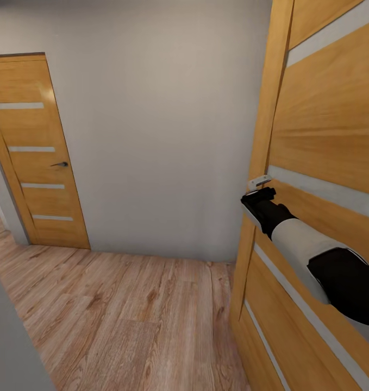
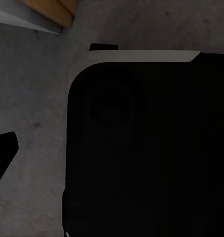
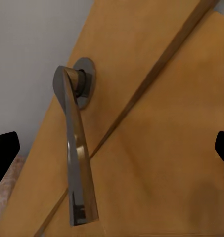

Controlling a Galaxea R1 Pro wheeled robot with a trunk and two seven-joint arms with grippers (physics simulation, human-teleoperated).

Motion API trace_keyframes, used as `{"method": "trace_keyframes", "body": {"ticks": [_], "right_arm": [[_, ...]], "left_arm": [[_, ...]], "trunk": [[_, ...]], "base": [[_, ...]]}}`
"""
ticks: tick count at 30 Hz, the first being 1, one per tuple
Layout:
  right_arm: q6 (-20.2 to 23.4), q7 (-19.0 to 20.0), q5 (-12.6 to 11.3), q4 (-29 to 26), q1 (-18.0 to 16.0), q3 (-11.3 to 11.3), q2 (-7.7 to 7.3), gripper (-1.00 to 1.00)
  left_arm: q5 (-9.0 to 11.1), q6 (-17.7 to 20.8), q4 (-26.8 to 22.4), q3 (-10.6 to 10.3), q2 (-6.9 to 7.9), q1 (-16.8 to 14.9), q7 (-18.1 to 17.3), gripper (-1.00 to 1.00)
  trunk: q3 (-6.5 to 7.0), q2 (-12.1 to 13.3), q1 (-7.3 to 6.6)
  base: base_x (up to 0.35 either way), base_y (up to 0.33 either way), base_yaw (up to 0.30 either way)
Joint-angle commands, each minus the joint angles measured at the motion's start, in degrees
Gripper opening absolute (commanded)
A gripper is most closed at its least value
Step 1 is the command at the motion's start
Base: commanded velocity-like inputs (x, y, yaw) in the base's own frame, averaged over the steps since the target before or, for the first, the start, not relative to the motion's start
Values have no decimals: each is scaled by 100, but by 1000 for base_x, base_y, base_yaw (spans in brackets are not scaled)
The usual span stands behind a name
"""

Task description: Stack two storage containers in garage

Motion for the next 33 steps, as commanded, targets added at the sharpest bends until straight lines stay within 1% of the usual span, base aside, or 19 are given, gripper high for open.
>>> {"method": "trace_keyframes", "body": {"ticks": [1,3,4,6,7,16,22,27,33], "right_arm": [[67,-58,5,-5,-3,19,-17,100],[51,-75,5,-5,-3,18,-70,100],[40,-76,5,-5,-3,18,-136,100],[35,-77,5,-5,-3,18,-190,100],[28,-77,5,-5,-3,18,-242,100],[16,-77,5,-5,-3,17,-489,100],[12,-77,5,-5,-3,17,-565,100],[12,-77,1,-5,-3,17,-690,100],[4,-77,4,-5,-3,17,-743,100]], "left_arm": [[44,-12,-4,-7,-1,1,3,100],[44,-12,-4,-7,-2,1,1,100],[44,-12,-4,-7,-2,1,0,100],[44,-12,-4,-7,-2,1,0,100],[44,-12,-4,-7,-2,1,0,100],[44,-12,-4,-7,-2,1,8,100],[44,-12,-4,-7,-2,1,7,100],[44,-12,-4,-2,-2,1,9,100],[44,-12,-4,2,-2,1,9,100]], "trunk": [[-6,-3,0],[-6,-3,0],[-6,-3,0],[-6,-3,0],[-6,-3,0],[-6,-3,0],[-6,-3,0],[-6,-3,0],[-6,-3,0]], "base": [[0,0,0],[0,0,0],[0,0,0],[0,0,0],[0,0,0],[0,0,0],[0,0,0],[0,0,0],[0,0,0]]}}
